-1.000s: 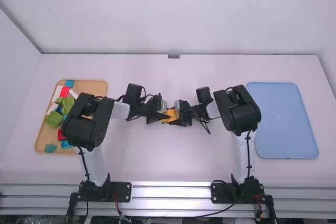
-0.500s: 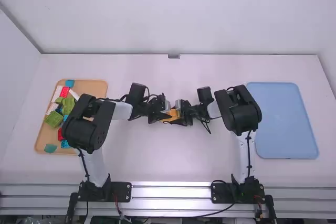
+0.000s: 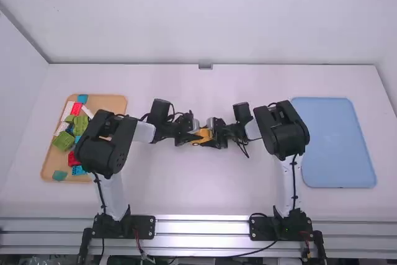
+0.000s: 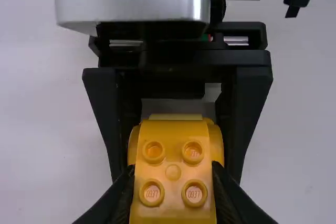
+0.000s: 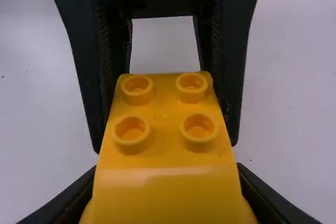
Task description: Assemble lego blocks to make yellow taxi
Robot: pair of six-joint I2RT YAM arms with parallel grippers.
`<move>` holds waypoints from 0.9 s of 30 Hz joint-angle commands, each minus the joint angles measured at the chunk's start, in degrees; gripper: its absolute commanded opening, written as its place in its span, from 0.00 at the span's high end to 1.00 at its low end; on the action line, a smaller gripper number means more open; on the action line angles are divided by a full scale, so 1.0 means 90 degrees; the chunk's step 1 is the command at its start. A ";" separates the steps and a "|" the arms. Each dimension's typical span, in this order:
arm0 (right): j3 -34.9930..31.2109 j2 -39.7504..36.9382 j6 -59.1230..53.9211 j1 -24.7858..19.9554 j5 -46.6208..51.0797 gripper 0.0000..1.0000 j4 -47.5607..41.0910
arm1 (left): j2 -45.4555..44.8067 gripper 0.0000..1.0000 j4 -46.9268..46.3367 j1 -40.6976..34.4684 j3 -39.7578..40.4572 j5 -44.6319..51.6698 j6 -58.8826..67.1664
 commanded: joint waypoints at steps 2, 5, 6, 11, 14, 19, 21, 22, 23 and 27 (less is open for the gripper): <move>0.0005 0.0100 0.0017 0.0175 0.0270 0.50 -0.0022 | 0.0182 0.65 0.0136 0.0153 -0.0083 0.0797 0.0073; 0.0007 0.0100 0.0017 0.0175 0.0267 0.50 -0.0022 | 0.0170 0.60 0.0204 0.0313 -0.0083 0.1071 0.0073; 0.0005 0.0100 0.0019 0.0175 0.0270 0.50 -0.0015 | 0.0170 0.57 0.0243 0.0364 -0.0083 0.1151 0.0070; 0.0005 0.0100 0.0022 0.0175 0.0267 0.50 0.0078 | 0.0102 0.01 0.0245 0.0602 -0.0083 0.1440 0.0078; 0.0005 0.0097 0.0019 0.0160 0.0294 0.50 0.0078 | 0.0005 0.01 0.0214 0.0758 -0.0083 0.1447 0.0073; 0.0039 0.0049 0.0228 -0.0114 0.0328 0.42 0.0102 | -0.0425 0.01 -0.0253 0.1214 -0.0083 0.1387 0.0070; 0.0134 0.0007 0.0639 -0.0265 0.0488 0.42 0.0063 | -0.0578 0.01 -0.0466 0.1392 -0.0083 0.1290 0.0070; 0.0194 -0.0034 0.0928 -0.0391 0.0653 0.42 -0.0002 | -0.0648 0.01 -0.0590 0.1511 -0.0083 0.1178 0.0070; 0.0265 -0.0109 0.1071 -0.0534 0.0806 0.43 -0.0160 | -0.0692 0.01 -0.0685 0.1610 -0.0083 0.1083 0.0070; 0.0471 -0.0583 0.1035 -0.1013 0.1154 0.42 -0.1207 | -0.0738 0.01 -0.1093 0.1957 -0.0083 0.0753 0.0073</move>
